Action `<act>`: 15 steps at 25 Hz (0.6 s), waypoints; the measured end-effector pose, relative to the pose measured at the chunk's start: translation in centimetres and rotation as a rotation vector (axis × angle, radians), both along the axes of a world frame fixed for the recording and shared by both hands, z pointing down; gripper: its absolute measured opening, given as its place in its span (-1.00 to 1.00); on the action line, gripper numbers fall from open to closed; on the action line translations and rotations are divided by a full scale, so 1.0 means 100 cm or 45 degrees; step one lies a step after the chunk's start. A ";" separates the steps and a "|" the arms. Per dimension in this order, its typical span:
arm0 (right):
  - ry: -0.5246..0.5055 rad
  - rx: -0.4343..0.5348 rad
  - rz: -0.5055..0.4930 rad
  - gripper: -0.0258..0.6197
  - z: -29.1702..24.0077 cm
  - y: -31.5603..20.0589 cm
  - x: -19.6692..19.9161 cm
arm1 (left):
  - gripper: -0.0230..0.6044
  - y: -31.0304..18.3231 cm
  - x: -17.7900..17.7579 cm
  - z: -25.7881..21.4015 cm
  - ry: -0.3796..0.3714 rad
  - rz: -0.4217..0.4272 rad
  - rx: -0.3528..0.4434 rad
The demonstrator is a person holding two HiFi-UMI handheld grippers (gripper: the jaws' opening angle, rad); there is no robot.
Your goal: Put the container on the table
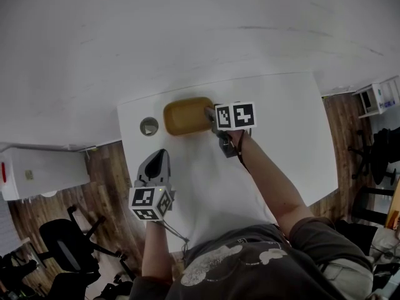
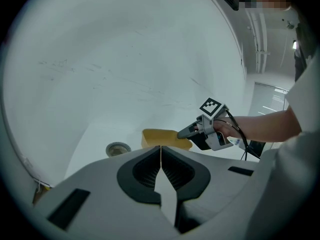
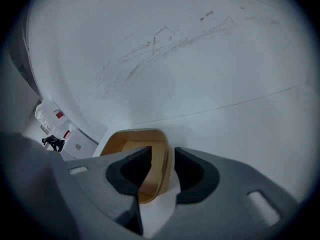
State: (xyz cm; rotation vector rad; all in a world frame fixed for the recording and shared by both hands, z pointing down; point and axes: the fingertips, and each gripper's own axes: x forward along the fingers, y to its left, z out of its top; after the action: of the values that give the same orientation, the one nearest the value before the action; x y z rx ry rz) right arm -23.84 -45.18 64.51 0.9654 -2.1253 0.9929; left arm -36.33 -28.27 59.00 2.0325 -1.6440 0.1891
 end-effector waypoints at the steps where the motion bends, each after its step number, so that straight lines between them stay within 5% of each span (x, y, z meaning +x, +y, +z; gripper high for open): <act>1: -0.003 0.001 0.003 -0.48 -0.002 0.001 0.002 | -0.89 0.001 0.001 -0.002 -0.002 -0.001 0.003; 15: -0.217 0.018 0.044 -0.48 -0.037 0.036 0.029 | -0.89 0.027 0.014 -0.034 -0.008 -0.045 0.043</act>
State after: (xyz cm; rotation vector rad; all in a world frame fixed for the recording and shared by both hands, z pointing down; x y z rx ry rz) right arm -20.91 -41.59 60.83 0.9570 -2.2642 1.1144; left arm -34.94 -25.58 55.56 2.0280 -1.6967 0.1567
